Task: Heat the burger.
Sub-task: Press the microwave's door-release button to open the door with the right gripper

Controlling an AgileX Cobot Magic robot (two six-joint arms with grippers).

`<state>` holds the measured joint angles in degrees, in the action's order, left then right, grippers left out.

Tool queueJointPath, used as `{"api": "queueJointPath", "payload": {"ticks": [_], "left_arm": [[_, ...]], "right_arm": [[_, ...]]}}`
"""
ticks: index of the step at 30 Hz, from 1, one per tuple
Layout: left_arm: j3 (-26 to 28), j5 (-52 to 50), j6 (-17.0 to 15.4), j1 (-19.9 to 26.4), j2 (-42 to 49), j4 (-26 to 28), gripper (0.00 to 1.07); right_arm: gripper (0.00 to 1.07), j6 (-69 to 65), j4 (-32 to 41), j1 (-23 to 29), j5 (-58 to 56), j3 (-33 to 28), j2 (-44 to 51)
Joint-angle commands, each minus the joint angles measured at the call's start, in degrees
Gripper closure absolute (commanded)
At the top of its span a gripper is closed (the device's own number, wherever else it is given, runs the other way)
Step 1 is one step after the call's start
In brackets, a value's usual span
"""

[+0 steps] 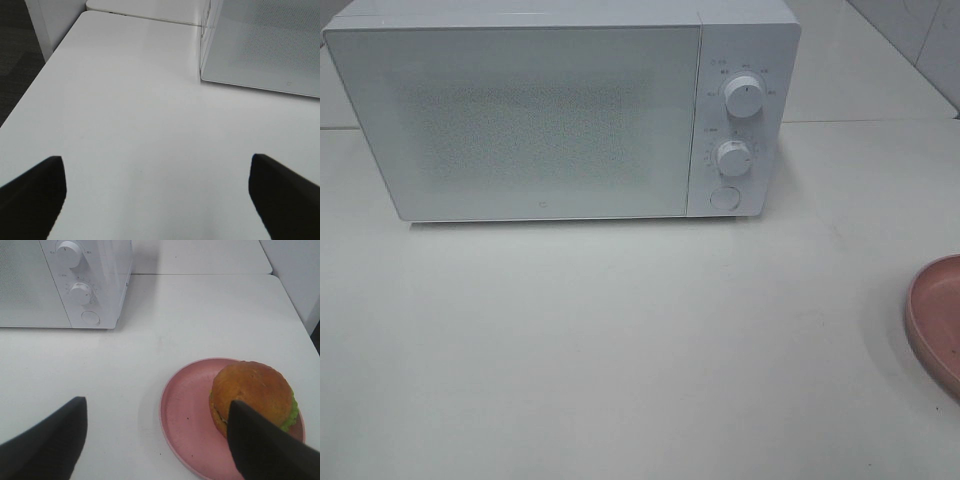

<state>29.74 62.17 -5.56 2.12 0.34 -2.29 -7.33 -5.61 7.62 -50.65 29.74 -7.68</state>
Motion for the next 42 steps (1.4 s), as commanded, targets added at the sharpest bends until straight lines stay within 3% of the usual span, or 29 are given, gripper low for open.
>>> {"api": "queueJointPath", "payload": {"ticks": [1, 15, 25, 42], "left_arm": [[-0.1, -0.7, 0.0, -0.1, 1.0, 0.2, 0.16], [-0.1, -0.7, 0.0, -0.1, 1.0, 0.2, 0.16], [-0.1, -0.7, 0.0, -0.1, 1.0, 0.2, 0.16], [-0.1, -0.7, 0.0, -0.1, 1.0, 0.2, 0.16]], "right_arm": [[0.34, 0.0, -0.1, -0.5, 3.2, 0.3, -1.9], [0.34, 0.0, 0.0, -0.5, 17.1, -3.2, -11.1], [0.34, 0.0, 0.0, -0.5, 33.2, -7.2, -17.9], [0.34, 0.0, -0.1, -0.5, 51.3, -8.1, -33.0]]}}
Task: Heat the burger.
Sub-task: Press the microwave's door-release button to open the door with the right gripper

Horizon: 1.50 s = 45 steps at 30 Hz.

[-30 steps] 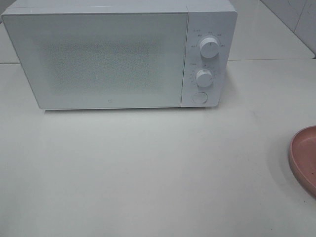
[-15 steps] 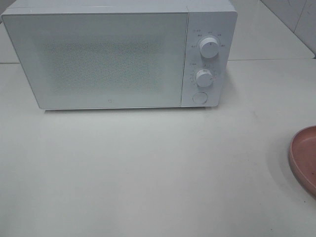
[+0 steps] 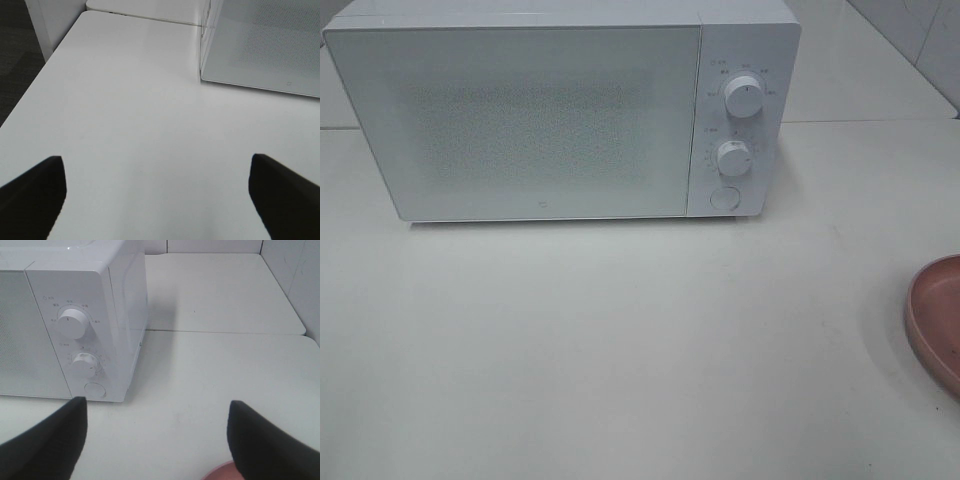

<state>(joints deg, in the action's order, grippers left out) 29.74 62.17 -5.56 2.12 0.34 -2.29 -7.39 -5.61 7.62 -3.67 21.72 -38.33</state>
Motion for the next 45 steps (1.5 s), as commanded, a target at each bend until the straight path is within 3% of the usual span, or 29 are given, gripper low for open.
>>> {"api": "queueJointPath", "payload": {"ticks": [1, 19, 25, 28, 30, 32, 33, 35, 36, 37, 39, 45], "left_arm": [[-0.1, -0.7, 0.0, -0.1, 1.0, 0.2, 0.16], [-0.1, -0.7, 0.0, -0.1, 1.0, 0.2, 0.16], [-0.1, -0.7, 0.0, -0.1, 1.0, 0.2, 0.16], [-0.1, -0.7, 0.0, -0.1, 1.0, 0.2, 0.16], [-0.1, -0.7, 0.0, -0.1, 1.0, 0.2, 0.16], [-0.1, -0.7, 0.0, -0.1, 1.0, 0.2, 0.16], [-0.1, -0.7, 0.0, -0.1, 1.0, 0.2, 0.16], [-0.1, -0.7, 0.0, -0.1, 1.0, 0.2, 0.16], [-0.1, -0.7, 0.0, -0.1, 1.0, 0.2, 0.16], [-0.1, -0.7, 0.0, -0.1, 1.0, 0.2, 0.16], [-0.1, -0.7, 0.0, -0.1, 1.0, 0.2, 0.16], [-0.1, -0.7, 0.0, -0.1, 1.0, 0.2, 0.16]], "right_arm": [[0.34, 0.1, -0.1, -0.5, 6.8, -0.1, -4.5], [0.34, 0.5, -0.1, -0.5, 29.0, -0.1, -23.3], [0.34, 5.3, 1.0, 2.7, 34.0, -0.1, -29.2], [0.34, 9.6, 5.6, 5.7, 35.4, -0.1, -31.9], [0.34, 15.9, 13.9, 10.7, 38.0, -0.1, -35.9], [0.34, 17.5, 15.9, 11.9, 39.2, -0.1, -36.7], [0.34, 20.8, 21.4, 14.8, 41.7, -0.1, -38.6], [0.34, 22.2, 23.7, 16.3, 42.9, -0.1, -39.4], [0.34, 25.6, 29.7, 19.1, 45.8, -0.1, -41.3], [0.34, 25.6, 29.7, 19.1, 45.8, -0.1, -41.3], [0.34, 30.8, 37.1, 23.9, 50.8, -0.1, -43.8], [0.34, 34.8, 48.5, 32.9, 60.3, -0.1, -48.7]]}}
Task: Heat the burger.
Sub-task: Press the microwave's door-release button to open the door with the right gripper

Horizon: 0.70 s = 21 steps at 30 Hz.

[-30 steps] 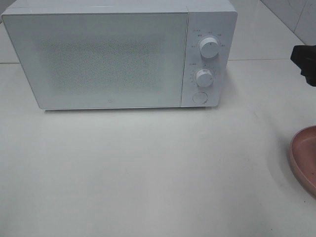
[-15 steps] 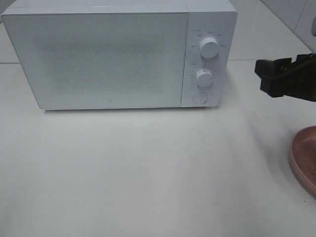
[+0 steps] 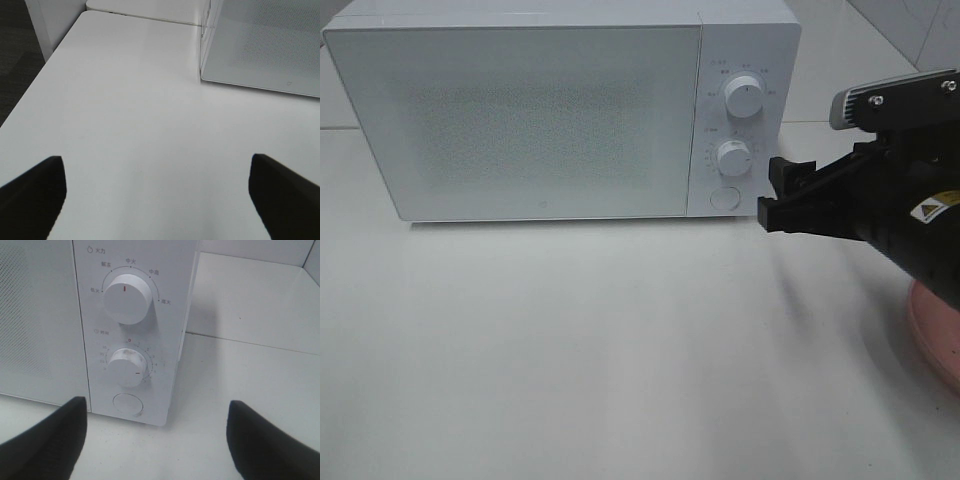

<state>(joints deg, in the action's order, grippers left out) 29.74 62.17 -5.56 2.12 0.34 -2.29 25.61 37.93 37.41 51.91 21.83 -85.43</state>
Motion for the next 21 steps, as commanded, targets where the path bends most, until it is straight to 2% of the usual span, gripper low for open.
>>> {"api": "queueJointPath", "payload": {"ticks": [1, 3, 6, 8, 14, 19, 21], "left_arm": [[-0.1, -0.7, 0.0, -0.1, 1.0, 0.2, 0.16], [-0.1, -0.7, 0.0, -0.1, 1.0, 0.2, 0.16], [-0.1, -0.7, 0.0, -0.1, 1.0, 0.2, 0.16], [-0.1, -0.7, 0.0, -0.1, 1.0, 0.2, 0.16], [-0.1, -0.7, 0.0, -0.1, 1.0, 0.2, 0.16], [-0.1, -0.7, 0.0, -0.1, 1.0, 0.2, 0.16], [-0.1, -0.7, 0.0, -0.1, 1.0, 0.2, 0.16]], "right_arm": [[0.34, 1.8, 5.0, 3.1, 4.7, -0.2, -1.6], [0.34, 1.8, 6.9, 6.3, 6.6, -0.2, -3.9], [0.34, 1.5, 7.3, 7.4, 7.1, -0.2, -4.4], [0.35, -0.3, 7.6, 10.9, 8.0, -0.2, -6.9], [0.37, -4.0, 7.6, 12.4, 9.1, -0.2, -10.0], [0.46, -10.7, 7.6, 12.4, 9.9, -0.2, -10.7], [0.55, -17.2, 7.6, 12.4, 10.2, -0.2, -10.7]]}}
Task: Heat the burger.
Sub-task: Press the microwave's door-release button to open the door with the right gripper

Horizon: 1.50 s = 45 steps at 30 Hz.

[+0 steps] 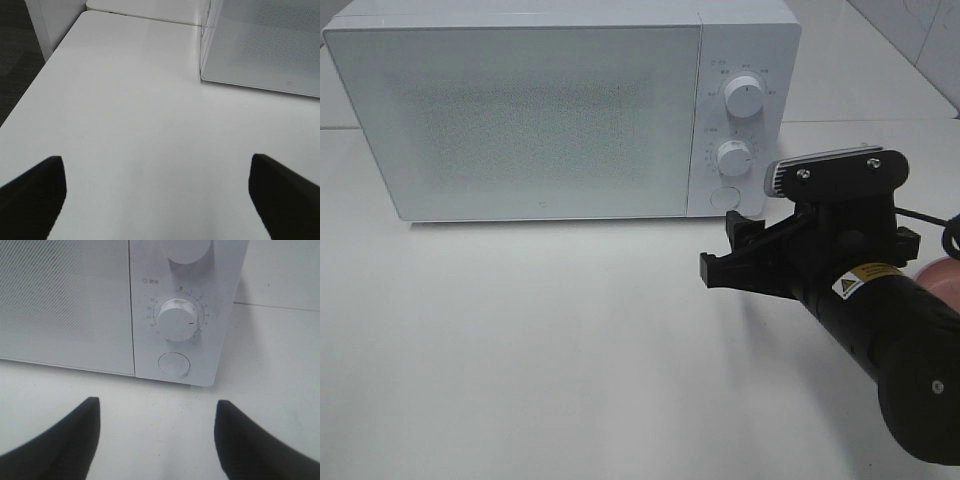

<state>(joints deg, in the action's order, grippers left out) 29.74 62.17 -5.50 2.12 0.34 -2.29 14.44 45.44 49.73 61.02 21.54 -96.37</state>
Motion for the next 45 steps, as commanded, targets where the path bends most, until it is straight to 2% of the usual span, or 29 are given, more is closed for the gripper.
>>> {"api": "queueJointPath", "payload": {"ticks": [1, 2, 3, 4, 6, 7, 9, 10, 11, 12, 17, 21, 23, 35, 45], "left_arm": [[-0.1, -0.7, -0.1, -0.1, 1.0, 0.2, 0.16], [-0.1, -0.7, -0.1, -0.1, 1.0, 0.2, 0.16], [-0.1, -0.7, -0.1, -0.1, 1.0, 0.2, 0.16], [-0.1, -0.7, -0.1, -0.1, 1.0, 0.2, 0.16], [-0.1, -0.7, -0.1, -0.1, 1.0, 0.2, 0.16], [-0.1, -0.7, -0.1, -0.1, 1.0, 0.2, 0.16], [-0.1, -0.7, -0.1, -0.1, 1.0, 0.2, 0.16], [-0.1, -0.7, -0.1, -0.1, 1.0, 0.2, 0.16], [-0.1, -0.7, -0.1, -0.1, 1.0, 0.2, 0.16], [-0.1, -0.7, -0.1, -0.1, 1.0, 0.2, 0.16], [-0.1, -0.7, -0.1, -0.1, 1.0, 0.2, 0.16], [-0.1, -0.7, -0.1, -0.1, 1.0, 0.2, 0.16], [-0.1, -0.7, -0.1, -0.1, 1.0, 0.2, 0.16], [-0.1, -0.7, -0.1, -0.1, 1.0, 0.2, 0.16], [-0.1, -0.7, -0.1, -0.1, 1.0, 0.2, 0.16]], "right_arm": [[0.55, -6.1, 0.1, 0.1, 1.1, 0.1, 0.2], [0.59, -9.0, -0.1, 0.1, 1.1, 0.1, 0.2], [0.67, -14.8, -0.1, 0.1, 1.0, 0.1, 0.2], [0.67, -14.8, -0.1, 0.1, 1.0, 0.1, 0.2], [0.79, -24.9, -0.1, 0.1, 0.9, 0.1, 0.2], [0.79, -24.9, -0.1, 0.1, 0.9, 0.1, 0.2], [0.88, -36.8, -0.1, 0.1, 0.9, 0.1, 0.2], [0.88, -36.8, -0.1, 0.1, 0.9, 0.1, 0.2], [0.92, -44.2, -0.1, 0.1, 0.8, 0.1, 0.2], [0.92, -44.2, -0.1, 0.1, 0.8, 0.1, 0.2], [0.97, -66.0, -0.1, 0.1, 0.8, 0.1, 0.2], [1.01, -72.0, -0.1, 0.1, 0.7, 0.1, 0.2], [1.07, -75.2, -0.1, 0.1, 0.3, 0.1, 0.2], [1.07, -84.6, 0.0, 0.1, 0.7, 0.1, -5.7], [1.07, -86.6, 0.1, -0.3, 1.3, 4.2, -11.5]]}}
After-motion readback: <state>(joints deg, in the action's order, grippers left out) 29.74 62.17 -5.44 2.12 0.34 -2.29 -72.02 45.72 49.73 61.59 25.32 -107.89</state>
